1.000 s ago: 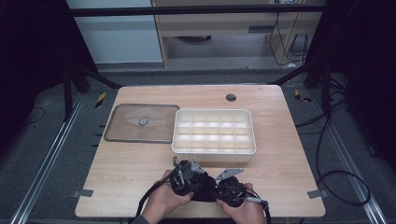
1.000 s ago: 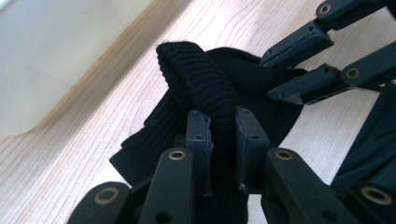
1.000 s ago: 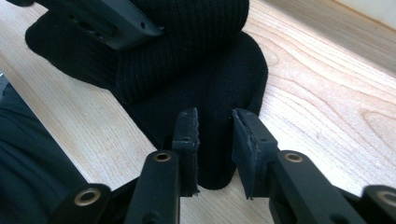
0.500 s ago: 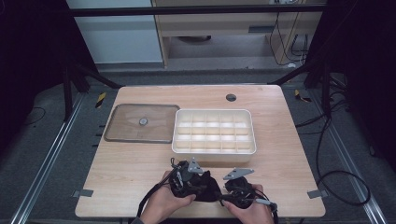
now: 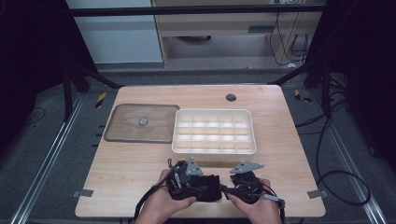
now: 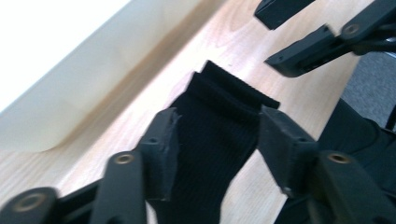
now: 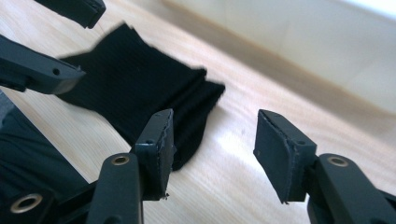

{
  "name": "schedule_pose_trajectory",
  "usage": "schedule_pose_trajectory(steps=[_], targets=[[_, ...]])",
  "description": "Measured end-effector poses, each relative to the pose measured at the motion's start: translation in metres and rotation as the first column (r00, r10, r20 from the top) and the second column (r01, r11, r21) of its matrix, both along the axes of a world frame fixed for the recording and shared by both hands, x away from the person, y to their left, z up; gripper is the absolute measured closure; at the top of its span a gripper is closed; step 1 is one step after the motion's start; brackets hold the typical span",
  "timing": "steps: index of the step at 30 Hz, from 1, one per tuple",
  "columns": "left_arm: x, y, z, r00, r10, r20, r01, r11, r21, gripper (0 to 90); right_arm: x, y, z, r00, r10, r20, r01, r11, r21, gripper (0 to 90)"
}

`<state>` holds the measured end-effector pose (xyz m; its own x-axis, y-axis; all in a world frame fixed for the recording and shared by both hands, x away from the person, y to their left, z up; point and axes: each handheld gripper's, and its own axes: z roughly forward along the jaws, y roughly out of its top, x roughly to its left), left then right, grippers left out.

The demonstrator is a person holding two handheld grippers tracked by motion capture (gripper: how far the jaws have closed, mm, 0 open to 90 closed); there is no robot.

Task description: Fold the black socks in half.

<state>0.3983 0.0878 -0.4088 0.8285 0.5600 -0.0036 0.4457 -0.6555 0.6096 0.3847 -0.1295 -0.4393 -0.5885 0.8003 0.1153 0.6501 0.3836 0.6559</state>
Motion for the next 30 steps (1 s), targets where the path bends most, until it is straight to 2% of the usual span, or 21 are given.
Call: schedule_pose_trajectory(steps=[1,3,6,8,9,12,15,21,26,27,29,30], targets=[[0.001,0.002,0.002,0.9999,0.011,0.001,-0.011,0.9999,-0.001,41.1,0.001,0.004,0.009,0.9998,0.01,0.019,-0.01,1.0,0.003,47.8],[0.002,0.006,0.005,0.9996,0.028,0.004,-0.028,0.9996,-0.006,39.3,0.002,0.005,0.012,0.9997,0.014,0.021,-0.014,1.0,0.005,47.1],[0.005,0.013,0.008,0.9991,0.042,-0.001,-0.042,0.9991,-0.001,29.8,0.004,0.011,0.023,0.9991,0.025,0.035,-0.025,1.0,-0.003,43.7],[0.007,0.016,0.009,0.9982,0.06,-0.008,-0.06,0.9982,0.001,21.6,0.005,0.015,0.028,0.9989,0.032,0.035,-0.032,0.999,-0.008,42.8],[0.007,0.019,0.009,0.9976,0.068,-0.008,-0.068,0.9976,0.006,18.4,0.007,0.018,0.031,0.9993,0.035,0.015,-0.034,0.999,-0.017,42.5],[0.007,0.026,0.007,0.9968,0.077,-0.022,-0.077,0.9971,0.0,15.7,0.009,0.02,0.031,0.9993,0.036,0.007,-0.036,0.999,-0.019,42.6],[0.006,0.035,0.004,0.9937,0.106,-0.037,-0.106,0.9943,-0.001,14.3,0.012,0.027,0.03,0.9983,0.053,-0.023,-0.054,0.997,-0.046,40.1],[0.008,0.047,-0.007,0.9895,0.13,-0.063,-0.129,0.9915,0.019,15.5,0.018,0.039,0.021,0.9965,0.072,-0.044,-0.075,0.994,-0.078,42.0],[0.006,0.051,-0.016,0.9878,0.134,-0.08,-0.132,0.9908,0.027,18.0,0.024,0.045,0.012,0.9956,0.068,-0.065,-0.073,0.994,-0.078,43.0],[0.005,0.052,-0.022,0.9873,0.134,-0.086,-0.132,0.9907,0.033,18.9,0.027,0.047,0.007,0.9958,0.059,-0.07,-0.065,0.995,-0.075,43.1],[0.005,0.053,-0.025,0.9871,0.13,-0.093,-0.128,0.9912,0.035,20.2,0.028,0.047,0.006,0.9958,0.055,-0.073,-0.06,0.996,-0.071,43.2],[0.004,0.054,-0.031,0.9867,0.128,-0.099,-0.124,0.9911,0.048,23.9,0.029,0.048,0.005,0.9967,0.045,-0.068,-0.049,0.997,-0.065,43.2]])
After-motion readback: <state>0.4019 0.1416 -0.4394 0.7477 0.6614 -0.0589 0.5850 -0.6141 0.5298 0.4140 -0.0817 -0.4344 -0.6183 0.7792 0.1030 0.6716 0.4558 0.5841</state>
